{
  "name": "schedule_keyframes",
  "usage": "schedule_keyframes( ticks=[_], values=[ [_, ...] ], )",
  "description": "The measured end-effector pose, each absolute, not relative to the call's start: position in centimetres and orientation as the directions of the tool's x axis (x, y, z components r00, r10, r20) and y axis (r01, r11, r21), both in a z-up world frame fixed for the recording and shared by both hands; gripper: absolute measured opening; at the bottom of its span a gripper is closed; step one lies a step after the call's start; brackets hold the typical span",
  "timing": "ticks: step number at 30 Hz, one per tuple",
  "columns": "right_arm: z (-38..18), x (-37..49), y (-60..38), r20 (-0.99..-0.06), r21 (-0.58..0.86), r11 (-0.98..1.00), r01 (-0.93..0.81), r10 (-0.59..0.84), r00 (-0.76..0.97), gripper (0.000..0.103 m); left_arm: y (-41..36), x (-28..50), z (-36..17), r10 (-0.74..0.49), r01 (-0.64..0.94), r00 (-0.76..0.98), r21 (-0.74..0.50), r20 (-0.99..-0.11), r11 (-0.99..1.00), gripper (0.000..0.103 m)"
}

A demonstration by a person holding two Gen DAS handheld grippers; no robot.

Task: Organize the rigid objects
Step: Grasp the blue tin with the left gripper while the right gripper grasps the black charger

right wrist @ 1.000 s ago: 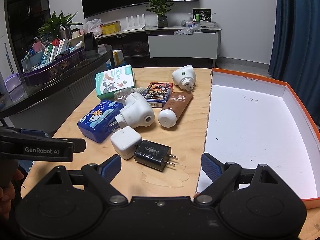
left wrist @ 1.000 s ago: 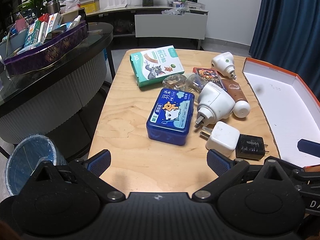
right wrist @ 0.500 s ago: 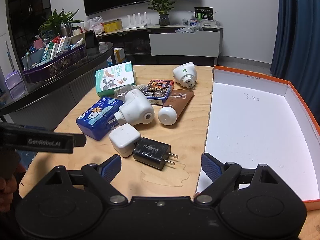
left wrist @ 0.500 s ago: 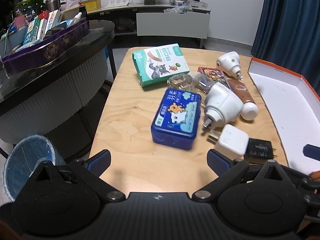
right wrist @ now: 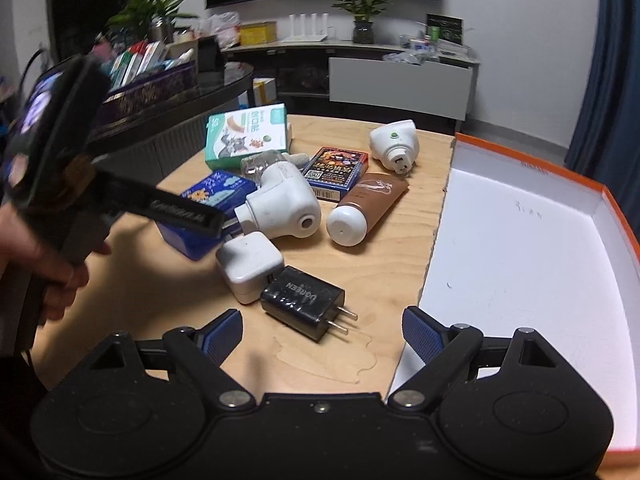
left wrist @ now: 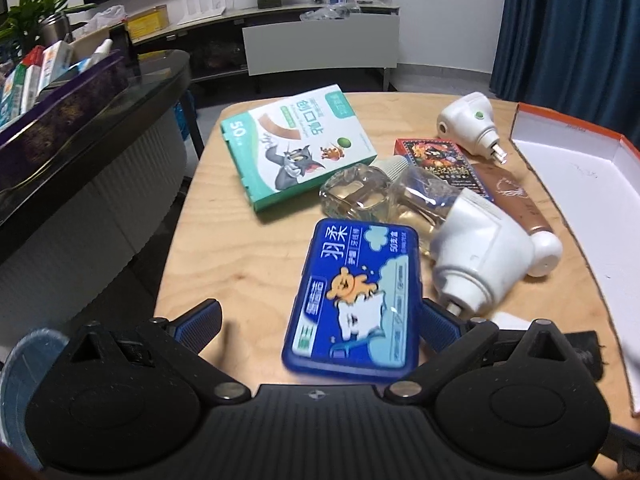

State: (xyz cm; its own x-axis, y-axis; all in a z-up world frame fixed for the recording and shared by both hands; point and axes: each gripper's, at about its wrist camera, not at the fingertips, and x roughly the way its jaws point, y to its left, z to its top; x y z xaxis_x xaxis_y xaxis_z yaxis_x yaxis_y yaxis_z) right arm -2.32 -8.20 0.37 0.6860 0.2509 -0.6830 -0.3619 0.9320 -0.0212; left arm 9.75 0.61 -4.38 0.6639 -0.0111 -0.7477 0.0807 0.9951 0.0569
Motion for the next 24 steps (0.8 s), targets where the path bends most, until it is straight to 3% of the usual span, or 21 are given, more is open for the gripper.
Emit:
schedule_keyframes(
  ticks=[1,4,6,13,16,17,21,24],
  values=[
    [0.3,-2.0,-8.1,-0.688,-0.033,0.925,-0.377,0.253,0.68,0.102,0.7,9.9,-4.6,-0.026,0.087,0.661,0.043,-0.75,0.995,0.103],
    [-0.1,-1.1,-7.9,-0.702,-0.037,0.907,-0.42,0.275,0.657,0.102,1.0,9.9,-4.8,-0.064,0.109,0.685,0.015,-0.726,0.994,0.089],
    [-0.3,-0.4,-7.7,-0.713,-0.041,0.893,-0.448,0.288,0.639,0.102,1.1,9.6,-4.4,-0.05,0.108,0.705,0.036,-0.707,0.994,0.066],
    [-1.3,2.3,-7.0,-0.742,-0.049,0.842,-0.538,0.33,0.583,0.1,2.3,8.1,-4.1,-0.094,0.11,0.703,-0.022,-0.705,0.994,0.063],
    [-1.4,3.1,-7.2,-0.737,-0.007,0.833,-0.553,0.37,0.566,0.087,2.7,7.5,-4.0,-0.089,0.1,0.704,-0.025,-0.705,0.995,0.063],
    [-1.3,3.3,-7.2,-0.735,0.017,0.831,-0.556,0.387,0.557,0.07,2.9,7.4,-4.0,-0.089,0.096,0.702,-0.031,-0.706,0.995,0.063],
    [-1.0,2.7,-6.6,-0.725,-0.05,0.831,-0.554,0.351,0.592,0.046,3.2,6.7,-3.7,-0.095,0.086,0.702,-0.048,-0.706,0.995,0.063],
    [-0.7,2.5,-6.9,-0.722,-0.043,0.84,-0.54,0.348,0.598,0.043,3.2,6.1,-3.3,-0.1,0.08,0.705,-0.062,-0.702,0.995,0.063]
  ],
)
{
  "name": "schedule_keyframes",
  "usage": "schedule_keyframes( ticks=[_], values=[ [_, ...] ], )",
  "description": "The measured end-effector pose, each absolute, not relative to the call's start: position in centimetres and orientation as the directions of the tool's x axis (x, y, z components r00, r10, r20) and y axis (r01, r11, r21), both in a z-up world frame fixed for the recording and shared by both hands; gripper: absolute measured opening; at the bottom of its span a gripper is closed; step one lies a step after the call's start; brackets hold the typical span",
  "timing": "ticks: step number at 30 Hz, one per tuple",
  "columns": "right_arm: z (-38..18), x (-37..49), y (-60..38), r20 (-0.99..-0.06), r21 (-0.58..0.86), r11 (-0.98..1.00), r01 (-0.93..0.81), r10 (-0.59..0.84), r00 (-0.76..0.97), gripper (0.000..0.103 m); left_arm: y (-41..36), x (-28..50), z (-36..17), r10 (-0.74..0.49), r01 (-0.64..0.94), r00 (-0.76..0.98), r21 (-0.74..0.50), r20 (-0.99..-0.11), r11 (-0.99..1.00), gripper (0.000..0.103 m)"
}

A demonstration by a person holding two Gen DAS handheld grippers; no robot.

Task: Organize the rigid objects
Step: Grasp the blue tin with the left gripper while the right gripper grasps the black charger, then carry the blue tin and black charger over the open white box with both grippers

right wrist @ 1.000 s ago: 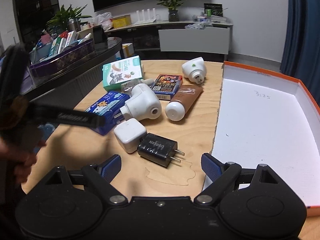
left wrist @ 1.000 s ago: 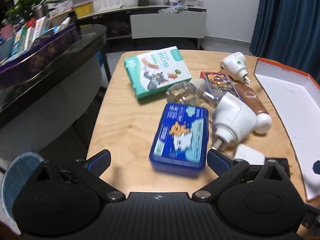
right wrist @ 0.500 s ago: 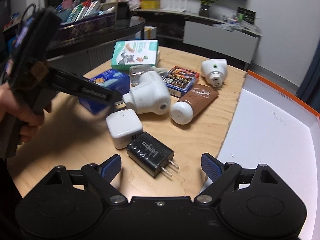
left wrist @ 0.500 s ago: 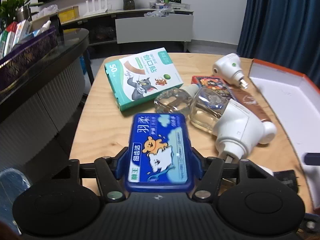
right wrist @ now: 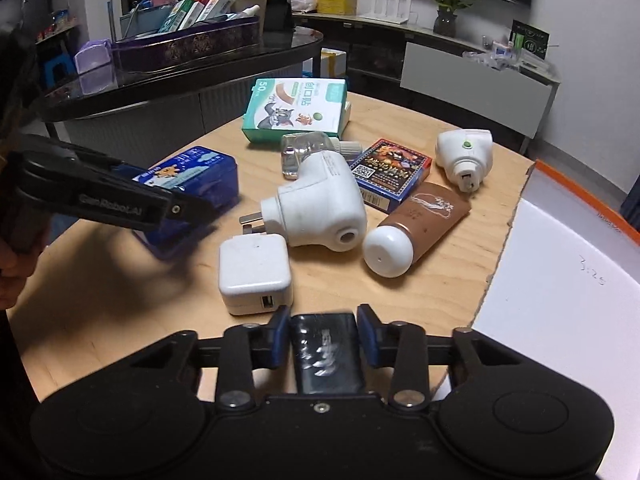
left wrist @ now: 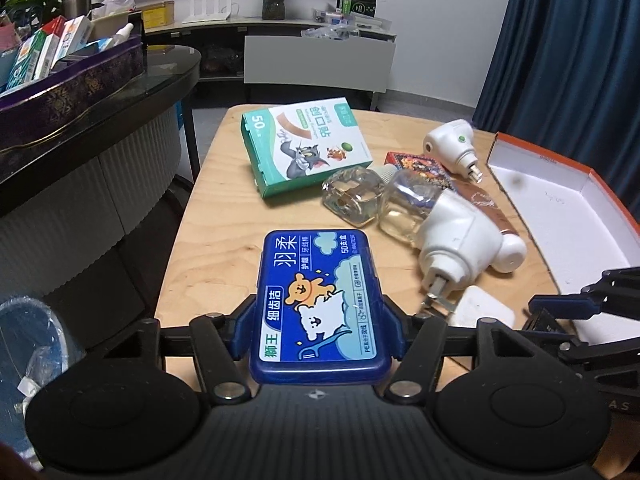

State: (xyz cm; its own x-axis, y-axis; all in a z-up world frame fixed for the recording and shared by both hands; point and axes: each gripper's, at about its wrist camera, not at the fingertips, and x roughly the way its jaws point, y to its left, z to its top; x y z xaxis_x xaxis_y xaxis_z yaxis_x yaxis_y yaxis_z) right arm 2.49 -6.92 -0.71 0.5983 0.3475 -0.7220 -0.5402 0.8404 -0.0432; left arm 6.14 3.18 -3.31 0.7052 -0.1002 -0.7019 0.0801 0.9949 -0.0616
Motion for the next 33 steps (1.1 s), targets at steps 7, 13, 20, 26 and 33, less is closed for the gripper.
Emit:
schedule_keyframes(
  ticks=[7,13,20,26,33],
  values=[
    [-0.7,2.7,-8.1,-0.748,-0.011,0.864,-0.503,0.327,0.578,0.06,2.3,5.3,-2.5,-0.12,0.087,0.705,-0.083,-0.699,0.993,0.063],
    [-0.8,2.9,-9.0,-0.755,0.024,0.885,-0.465,0.321,0.572,0.043,1.5,4.8,-2.0,-0.138,0.091,0.693,-0.104,-0.707,0.99,0.063],
    [2.4,3.4,-11.1,-0.69,0.072,0.929,-0.363,0.309,0.655,0.043,0.1,4.8,0.1,-0.142,0.07,0.701,-0.13,-0.699,0.989,0.063],
    [7.2,4.9,-14.5,-0.63,0.076,0.961,-0.267,0.254,0.734,0.043,-3.3,7.0,3.2,-0.153,0.108,0.704,-0.109,-0.694,0.988,0.063],
    [12.6,6.3,-19.8,-0.553,0.048,0.989,-0.142,0.145,0.82,0.043,-9.7,11.6,8.5,-0.256,0.252,0.71,-0.103,-0.655,0.962,0.063]
  ],
)
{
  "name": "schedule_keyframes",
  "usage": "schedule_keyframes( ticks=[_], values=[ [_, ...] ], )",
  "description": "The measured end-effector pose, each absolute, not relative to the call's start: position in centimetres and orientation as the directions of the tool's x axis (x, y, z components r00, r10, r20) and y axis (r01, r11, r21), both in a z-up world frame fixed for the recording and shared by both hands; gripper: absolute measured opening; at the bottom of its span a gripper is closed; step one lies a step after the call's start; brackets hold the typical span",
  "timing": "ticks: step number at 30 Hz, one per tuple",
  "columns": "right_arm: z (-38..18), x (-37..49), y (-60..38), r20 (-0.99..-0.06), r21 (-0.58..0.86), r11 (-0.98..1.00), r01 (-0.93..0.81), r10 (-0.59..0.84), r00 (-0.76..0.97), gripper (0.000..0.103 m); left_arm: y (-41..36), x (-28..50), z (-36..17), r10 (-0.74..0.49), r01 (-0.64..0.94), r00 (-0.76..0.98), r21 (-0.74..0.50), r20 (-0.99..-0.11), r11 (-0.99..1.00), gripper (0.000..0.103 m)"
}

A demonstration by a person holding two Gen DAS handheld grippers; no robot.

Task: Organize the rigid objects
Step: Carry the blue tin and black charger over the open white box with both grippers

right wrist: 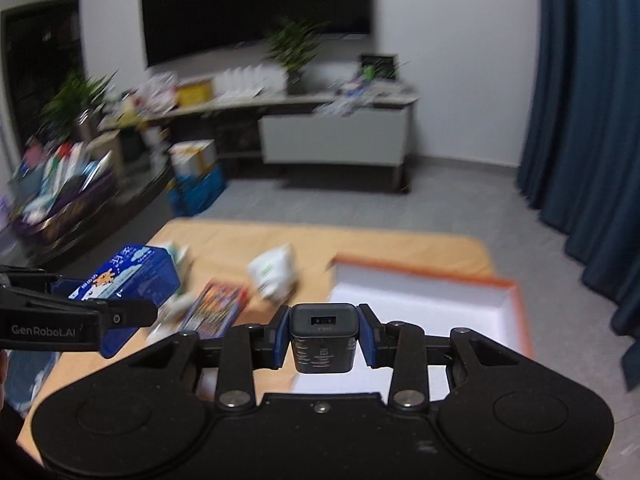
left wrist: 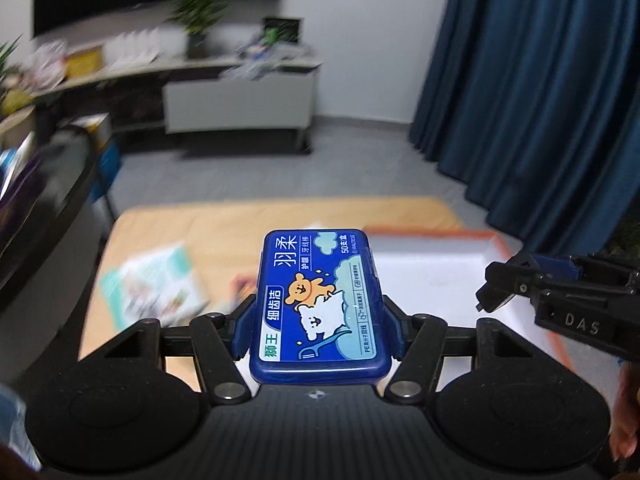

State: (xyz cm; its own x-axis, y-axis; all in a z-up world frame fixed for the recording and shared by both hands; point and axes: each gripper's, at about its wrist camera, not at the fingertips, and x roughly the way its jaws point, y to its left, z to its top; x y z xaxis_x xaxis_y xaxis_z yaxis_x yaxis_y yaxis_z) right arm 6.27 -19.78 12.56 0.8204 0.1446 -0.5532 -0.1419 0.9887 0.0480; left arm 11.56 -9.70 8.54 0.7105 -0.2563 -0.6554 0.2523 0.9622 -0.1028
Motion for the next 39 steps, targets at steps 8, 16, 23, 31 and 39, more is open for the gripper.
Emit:
schedule_keyframes(
  ticks=[8,16,23,31,39],
  values=[
    [12.8,7.4,-26.0,-0.516,0.105,0.994,-0.005,0.058,0.855,0.043,-15.4,14.0,7.0,-0.322,0.31,0.708,-0.133,-0.629,0.941,0.063],
    [10.2,8.7,-27.9,-0.568,0.083,0.996,0.033,0.02,0.822,0.043,-17.6,16.1,4.1,-0.305,0.312,0.668,-0.117,-0.679,0.943,0.063],
    [8.7,11.2,-28.4,-0.608,0.089,0.994,0.059,0.008,0.794,0.043,-18.1,17.5,3.8,-0.295,0.304,0.662,-0.113,-0.689,0.946,0.063],
    [7.5,13.1,-28.0,-0.636,0.047,0.996,0.077,-0.03,0.771,0.043,-19.3,17.8,3.6,-0.287,0.291,0.654,-0.117,-0.7,0.95,0.063],
    [6.3,14.9,-28.4,-0.665,0.038,0.995,0.092,-0.043,0.746,0.043,-19.7,18.5,2.9,-0.283,0.298,0.642,-0.109,-0.712,0.948,0.063]
  ],
)
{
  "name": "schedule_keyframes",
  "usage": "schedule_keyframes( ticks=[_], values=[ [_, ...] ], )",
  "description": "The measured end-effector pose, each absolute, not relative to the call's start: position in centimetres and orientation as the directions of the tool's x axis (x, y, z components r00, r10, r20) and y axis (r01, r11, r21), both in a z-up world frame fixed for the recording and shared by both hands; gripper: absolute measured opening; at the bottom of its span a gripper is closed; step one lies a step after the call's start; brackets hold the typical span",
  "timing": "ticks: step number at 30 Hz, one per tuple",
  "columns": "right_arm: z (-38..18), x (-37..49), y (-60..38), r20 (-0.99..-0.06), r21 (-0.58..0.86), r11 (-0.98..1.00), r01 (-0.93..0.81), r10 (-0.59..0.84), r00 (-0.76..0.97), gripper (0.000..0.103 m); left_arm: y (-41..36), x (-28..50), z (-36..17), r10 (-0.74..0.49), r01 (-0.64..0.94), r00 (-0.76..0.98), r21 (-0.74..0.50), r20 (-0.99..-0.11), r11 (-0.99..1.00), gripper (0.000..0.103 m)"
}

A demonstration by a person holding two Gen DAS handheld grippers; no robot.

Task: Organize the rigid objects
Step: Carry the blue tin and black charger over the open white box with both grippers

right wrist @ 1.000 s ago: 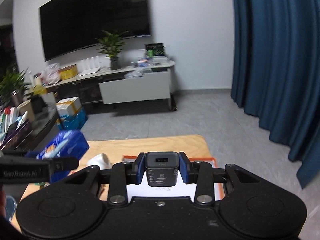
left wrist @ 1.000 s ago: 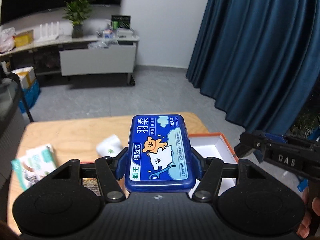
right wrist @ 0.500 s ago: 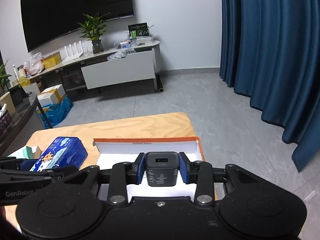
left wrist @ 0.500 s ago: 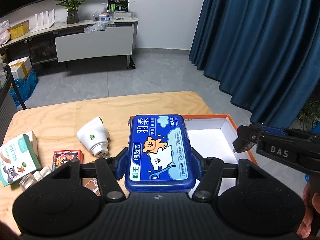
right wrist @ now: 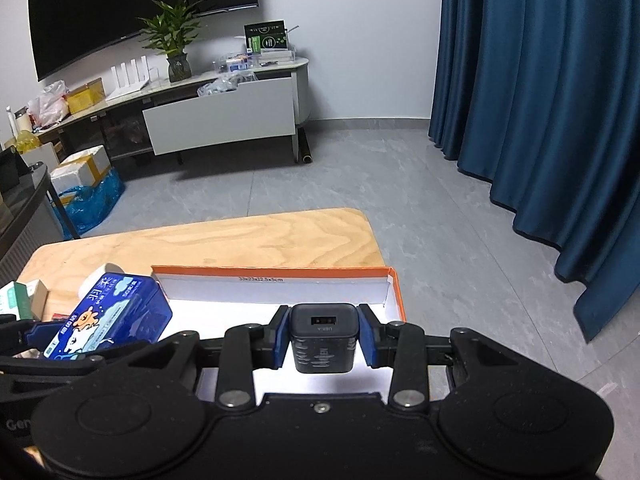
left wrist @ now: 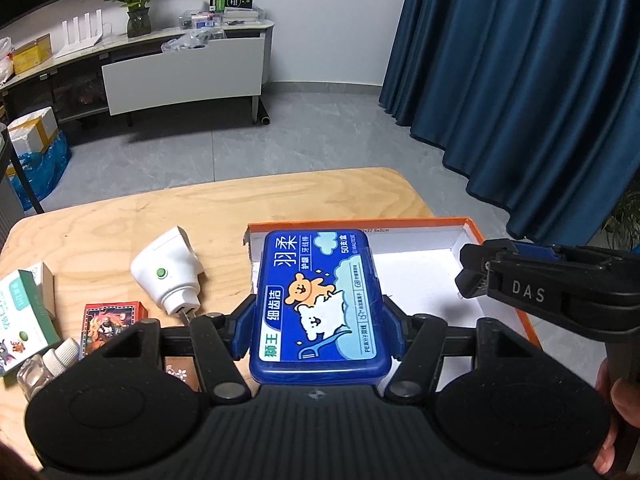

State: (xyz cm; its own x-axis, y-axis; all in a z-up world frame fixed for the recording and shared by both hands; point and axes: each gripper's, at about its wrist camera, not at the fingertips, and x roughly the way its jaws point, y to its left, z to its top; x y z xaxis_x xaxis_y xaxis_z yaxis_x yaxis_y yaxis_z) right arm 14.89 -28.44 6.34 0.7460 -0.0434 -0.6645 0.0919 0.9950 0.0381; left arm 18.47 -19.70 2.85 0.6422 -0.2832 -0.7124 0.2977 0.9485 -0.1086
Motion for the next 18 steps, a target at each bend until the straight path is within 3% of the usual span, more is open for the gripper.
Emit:
schedule_keyframes(
  ticks=[18],
  values=[
    [4.6,17.4,-28.6,-0.7,0.023,0.995,0.096,-0.052,0.712,0.043,-20.6,20.0,1.8,-0.271,0.287,0.625,-0.107,-0.732,0.952,0.063]
  ],
)
